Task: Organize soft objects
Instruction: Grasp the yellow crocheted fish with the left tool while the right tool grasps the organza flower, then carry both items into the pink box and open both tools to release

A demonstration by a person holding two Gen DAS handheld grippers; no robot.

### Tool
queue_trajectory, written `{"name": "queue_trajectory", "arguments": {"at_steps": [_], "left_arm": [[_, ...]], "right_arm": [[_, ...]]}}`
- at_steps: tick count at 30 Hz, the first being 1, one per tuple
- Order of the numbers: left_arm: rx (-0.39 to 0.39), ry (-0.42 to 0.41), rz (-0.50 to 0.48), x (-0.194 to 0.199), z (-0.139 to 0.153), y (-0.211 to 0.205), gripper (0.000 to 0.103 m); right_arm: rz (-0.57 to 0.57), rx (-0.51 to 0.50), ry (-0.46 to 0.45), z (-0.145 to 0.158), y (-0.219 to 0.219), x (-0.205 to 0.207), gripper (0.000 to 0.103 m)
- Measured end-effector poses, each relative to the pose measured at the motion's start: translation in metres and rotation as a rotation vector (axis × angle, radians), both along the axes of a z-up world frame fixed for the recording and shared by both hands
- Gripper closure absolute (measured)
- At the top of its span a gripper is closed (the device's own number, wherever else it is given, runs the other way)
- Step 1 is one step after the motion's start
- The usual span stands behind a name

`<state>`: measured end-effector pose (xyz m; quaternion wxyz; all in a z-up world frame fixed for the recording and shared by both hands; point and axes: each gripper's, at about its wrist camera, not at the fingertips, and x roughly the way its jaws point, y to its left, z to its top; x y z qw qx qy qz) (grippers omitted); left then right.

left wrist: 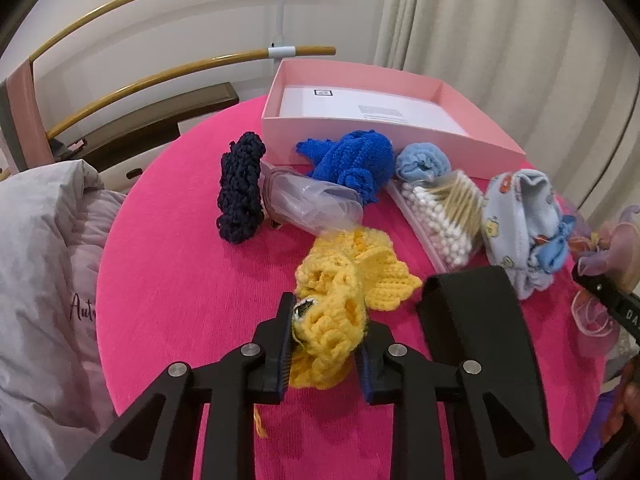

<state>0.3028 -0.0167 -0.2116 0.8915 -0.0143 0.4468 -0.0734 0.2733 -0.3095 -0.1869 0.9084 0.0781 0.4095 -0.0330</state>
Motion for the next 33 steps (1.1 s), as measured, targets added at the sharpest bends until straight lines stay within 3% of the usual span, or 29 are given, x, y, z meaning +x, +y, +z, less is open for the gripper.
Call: {"name": "queue_trajectory", "arguments": {"at_steps": [7,14,19,26,33], "left_arm": [[-0.008,-0.014,-0.012,-0.030,0.017,0.007,0.082],[0.032,-0.114,-0.016,-0.069,0.065,0.002,0.082],[0.039,-0.174,-0.020,-0.073,0.095,0.000,0.081],[0.019,-0.234,0.006,-0.041,0.135,0.008,0.081],[-0.013,-0.274,0.026,0.018,0.171,0.010,0.081]], "right_arm": [[0.000,0.015,-0.054,0.022,-0.001,-0.017,0.080],[0.062,0.013,-0.108,0.046,0.020,-0.023,0.080],[0.121,-0.001,-0.137,0.063,0.040,-0.012,0.080],[0.183,-0.032,-0.192,0.100,0.057,0.023,0.080],[0.217,-0.044,-0.202,0.126,0.055,0.091,0.079]]}}
